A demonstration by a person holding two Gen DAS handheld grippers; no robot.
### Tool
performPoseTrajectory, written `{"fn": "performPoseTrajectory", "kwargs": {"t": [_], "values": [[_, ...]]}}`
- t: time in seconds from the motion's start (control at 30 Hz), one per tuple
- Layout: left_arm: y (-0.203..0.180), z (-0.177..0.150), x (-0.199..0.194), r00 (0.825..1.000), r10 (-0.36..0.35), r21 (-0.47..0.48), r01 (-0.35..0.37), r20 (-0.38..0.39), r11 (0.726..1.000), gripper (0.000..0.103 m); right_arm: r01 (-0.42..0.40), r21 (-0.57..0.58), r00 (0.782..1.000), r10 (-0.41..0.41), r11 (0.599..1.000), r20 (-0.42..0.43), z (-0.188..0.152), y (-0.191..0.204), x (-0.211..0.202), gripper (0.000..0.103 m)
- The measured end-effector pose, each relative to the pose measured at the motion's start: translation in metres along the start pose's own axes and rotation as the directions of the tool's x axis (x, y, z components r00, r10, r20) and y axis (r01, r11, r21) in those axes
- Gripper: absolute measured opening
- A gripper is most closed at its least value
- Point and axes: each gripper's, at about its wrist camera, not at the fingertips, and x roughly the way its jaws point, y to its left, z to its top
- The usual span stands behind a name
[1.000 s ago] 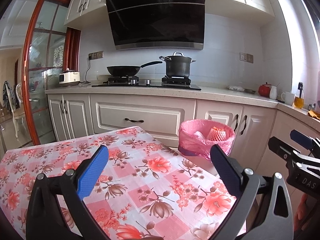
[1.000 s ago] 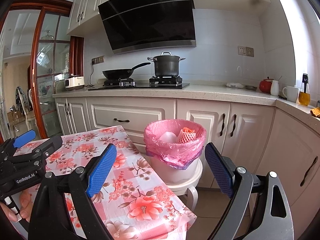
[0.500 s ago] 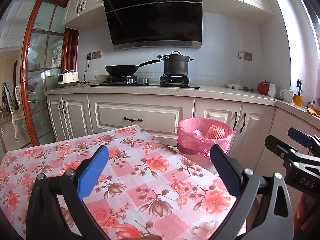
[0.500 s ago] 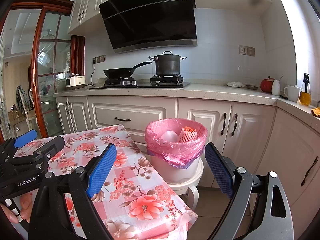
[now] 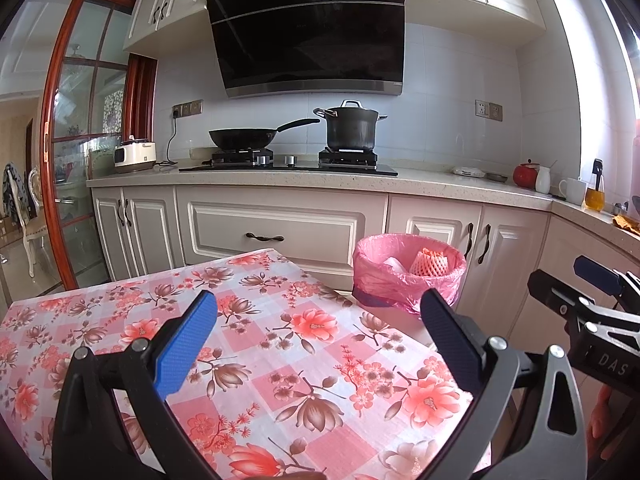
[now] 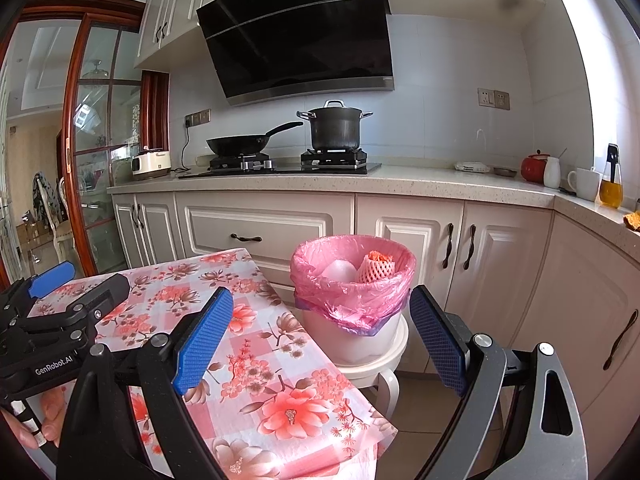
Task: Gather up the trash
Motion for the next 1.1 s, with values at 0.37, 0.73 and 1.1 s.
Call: {"fn": "performPoseTrajectory", "kwargs": {"t": [0.37, 0.73, 1.1], "values": [[-0.0003, 0.0002, 0.0003, 1.000, 0.001, -0.001, -0.001, 0.000, 1.000, 0.098, -0.001, 0.002, 1.000, 0.001, 1.000, 0.000, -0.0001, 0.0000, 0.0000, 0.085], [-0.0016, 0.0023, 0.0005, 1.000, -0.001, 0.006, 0.001, 0.002, 1.000, 0.098, -0.002, 0.004, 1.000, 0.002, 1.000, -0.003, -0.0005, 0.0007, 0.0005, 0.085], [-0.0012, 0.0021, 0.0002, 1.000, -0.004, 0.000, 0.004, -0.001, 1.000, 0.098, -0.001, 0.005, 1.000, 0.001, 1.000, -0.001, -0.0007, 0.0004, 0.0007, 0.085]]}}
